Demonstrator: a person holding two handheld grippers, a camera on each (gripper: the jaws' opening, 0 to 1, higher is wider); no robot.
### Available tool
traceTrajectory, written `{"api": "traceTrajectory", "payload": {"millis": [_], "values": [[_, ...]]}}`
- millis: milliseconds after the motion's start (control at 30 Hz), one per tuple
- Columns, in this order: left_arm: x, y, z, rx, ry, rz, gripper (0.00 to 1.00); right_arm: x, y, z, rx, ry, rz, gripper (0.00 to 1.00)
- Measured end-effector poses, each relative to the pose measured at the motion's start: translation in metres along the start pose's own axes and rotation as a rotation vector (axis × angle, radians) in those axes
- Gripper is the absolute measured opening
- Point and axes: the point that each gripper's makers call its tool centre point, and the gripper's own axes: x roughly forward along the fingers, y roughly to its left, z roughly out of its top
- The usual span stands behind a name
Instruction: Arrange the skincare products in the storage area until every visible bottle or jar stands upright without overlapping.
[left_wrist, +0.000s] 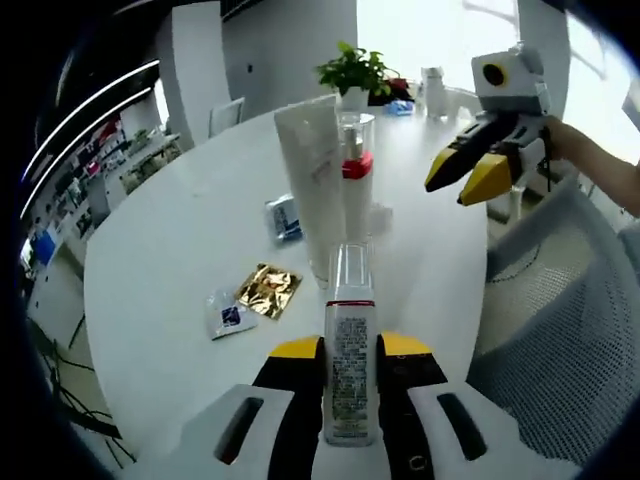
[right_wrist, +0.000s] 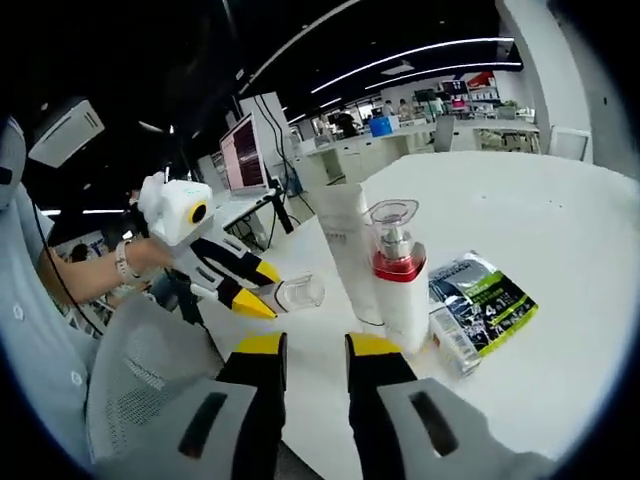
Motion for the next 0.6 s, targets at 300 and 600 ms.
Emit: {"api": "traceTrajectory", "payload": {"millis": [300, 600], "values": [[-0.004, -0.025, 0.025, -0.052, -0.120, -0.025, 0.16, -0.001, 0.004, 0.006, 0.169, -0.097, 0.062, 0.29], [-0.004, -0.042, 0.056, -0.093, -0.231, -0.082, 0.16, 0.001, 0.009, 0.016, 0.255, -0.170, 0.125, 0.32]]}}
